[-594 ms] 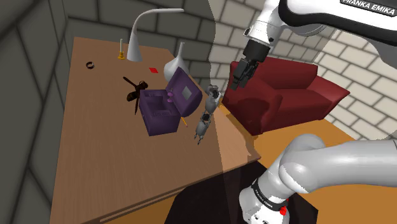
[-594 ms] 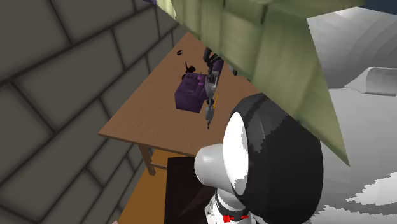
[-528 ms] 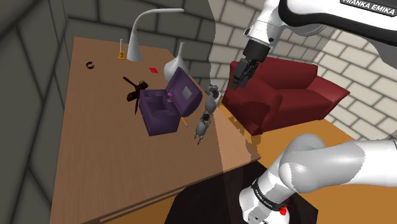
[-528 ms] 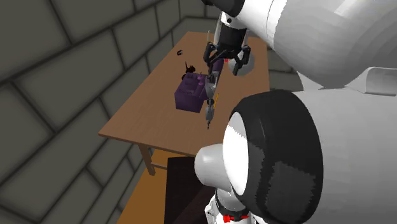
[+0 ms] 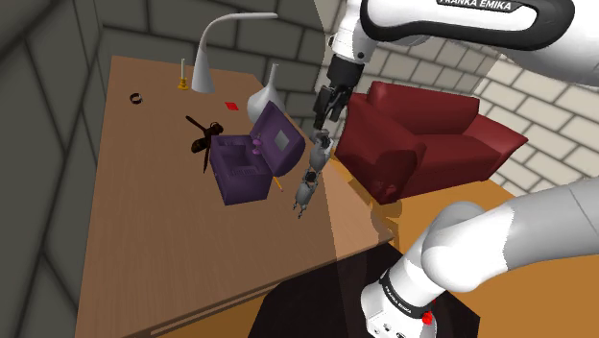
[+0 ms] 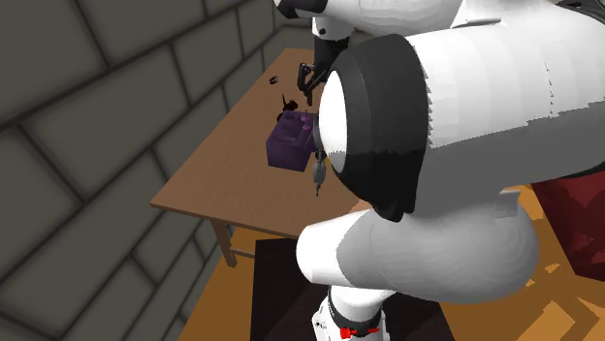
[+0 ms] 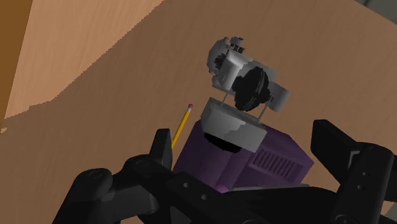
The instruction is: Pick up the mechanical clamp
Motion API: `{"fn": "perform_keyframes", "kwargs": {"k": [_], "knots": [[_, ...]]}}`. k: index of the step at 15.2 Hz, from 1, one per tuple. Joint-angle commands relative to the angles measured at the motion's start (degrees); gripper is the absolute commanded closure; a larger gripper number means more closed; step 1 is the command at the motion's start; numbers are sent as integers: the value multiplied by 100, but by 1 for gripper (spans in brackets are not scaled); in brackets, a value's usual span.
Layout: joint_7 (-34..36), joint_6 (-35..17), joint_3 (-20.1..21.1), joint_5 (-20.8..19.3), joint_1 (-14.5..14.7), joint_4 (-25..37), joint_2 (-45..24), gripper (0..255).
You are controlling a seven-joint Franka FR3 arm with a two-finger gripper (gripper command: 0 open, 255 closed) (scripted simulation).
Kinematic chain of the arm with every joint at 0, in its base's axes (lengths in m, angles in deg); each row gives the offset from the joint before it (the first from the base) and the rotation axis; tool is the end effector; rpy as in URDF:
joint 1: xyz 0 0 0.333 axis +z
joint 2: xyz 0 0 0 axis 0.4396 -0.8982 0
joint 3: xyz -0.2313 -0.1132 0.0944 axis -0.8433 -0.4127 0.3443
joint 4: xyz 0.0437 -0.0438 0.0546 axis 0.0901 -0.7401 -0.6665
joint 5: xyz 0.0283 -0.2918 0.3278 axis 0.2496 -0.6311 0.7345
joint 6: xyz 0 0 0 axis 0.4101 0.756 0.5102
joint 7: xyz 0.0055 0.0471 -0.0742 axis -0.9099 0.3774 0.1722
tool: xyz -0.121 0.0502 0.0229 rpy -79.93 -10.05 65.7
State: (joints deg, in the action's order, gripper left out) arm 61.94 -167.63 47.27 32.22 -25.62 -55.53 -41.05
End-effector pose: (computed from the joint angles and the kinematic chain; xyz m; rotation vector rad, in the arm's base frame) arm 0.4633 0.0248 0.4907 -3.1160 -0.2464 0.0446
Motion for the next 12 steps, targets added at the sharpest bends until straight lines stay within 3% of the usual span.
{"fn": "perform_keyframes", "kwargs": {"k": [1, 9, 10, 12], "knots": [[21, -170, 64, -72, 10, 56, -220, 0], [20, -679, 72, -67, 13, -441, -233, 0], [23, -677, 74, -65, 15, -445, -226, 255], [23, -680, 75, -65, 15, -445, -230, 255]]}}
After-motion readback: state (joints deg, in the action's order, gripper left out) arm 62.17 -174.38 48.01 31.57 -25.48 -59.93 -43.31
